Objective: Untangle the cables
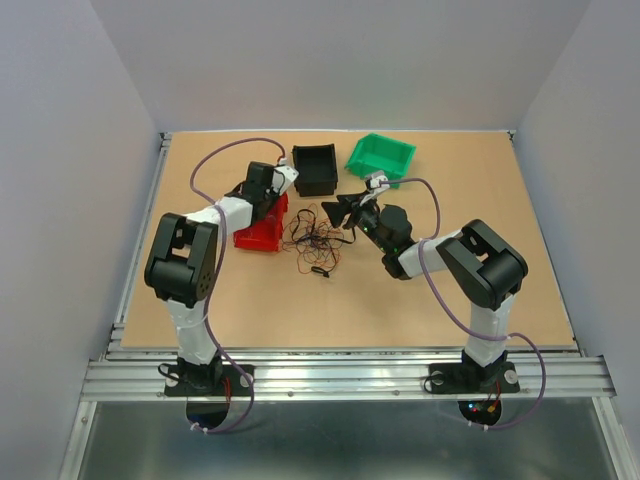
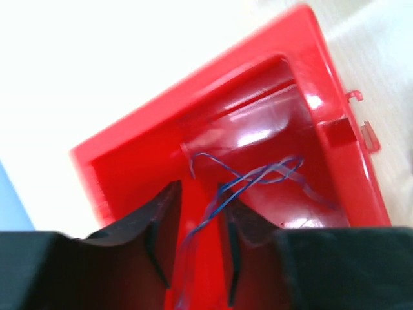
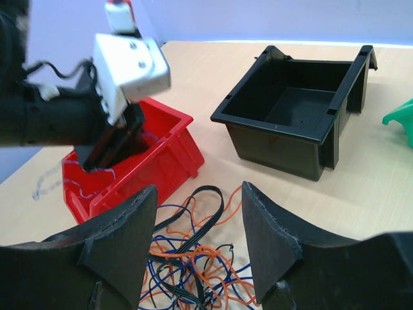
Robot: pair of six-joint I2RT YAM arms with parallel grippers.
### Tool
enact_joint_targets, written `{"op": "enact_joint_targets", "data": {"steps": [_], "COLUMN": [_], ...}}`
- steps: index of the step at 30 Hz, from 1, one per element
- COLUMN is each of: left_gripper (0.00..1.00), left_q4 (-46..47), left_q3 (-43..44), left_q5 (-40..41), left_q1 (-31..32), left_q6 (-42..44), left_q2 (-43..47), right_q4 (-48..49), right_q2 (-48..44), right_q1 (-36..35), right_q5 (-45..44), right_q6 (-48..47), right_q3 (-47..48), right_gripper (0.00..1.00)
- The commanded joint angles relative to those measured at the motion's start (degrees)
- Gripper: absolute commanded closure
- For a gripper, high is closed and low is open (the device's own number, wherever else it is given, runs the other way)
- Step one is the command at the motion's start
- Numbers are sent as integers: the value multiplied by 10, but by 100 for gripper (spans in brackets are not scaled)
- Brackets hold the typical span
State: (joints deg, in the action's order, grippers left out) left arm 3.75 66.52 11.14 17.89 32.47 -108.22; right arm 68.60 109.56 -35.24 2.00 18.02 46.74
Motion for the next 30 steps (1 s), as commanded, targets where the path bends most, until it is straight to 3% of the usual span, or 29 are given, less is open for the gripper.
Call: {"op": "enact_joint_targets", "data": {"steps": [1, 7, 17, 28, 30], "left_gripper": [58, 56, 44, 37, 37], "left_q4": [-34, -63, -91, -76, -95], "left_q3": [36, 59, 79, 42, 41], "left_q5": [-26, -38, -53, -95, -133], "left_q1": [-3, -4, -10, -32, -38], "left_q6": [-7, -12, -13, -6, 20], "left_q2": [61, 72, 102, 185, 196], "right_q4": [44, 44, 46, 47, 47], "right_q2": [-7, -12, -14, -14, -12], "right_q1": [3, 3, 3, 4, 5], "right_q5": [7, 5, 5, 9, 10], "right_q6": [3, 1, 0, 1, 1], "right_q3": [-10, -16, -17, -17, -17], "right_gripper": [40, 40, 40, 40, 40]}}
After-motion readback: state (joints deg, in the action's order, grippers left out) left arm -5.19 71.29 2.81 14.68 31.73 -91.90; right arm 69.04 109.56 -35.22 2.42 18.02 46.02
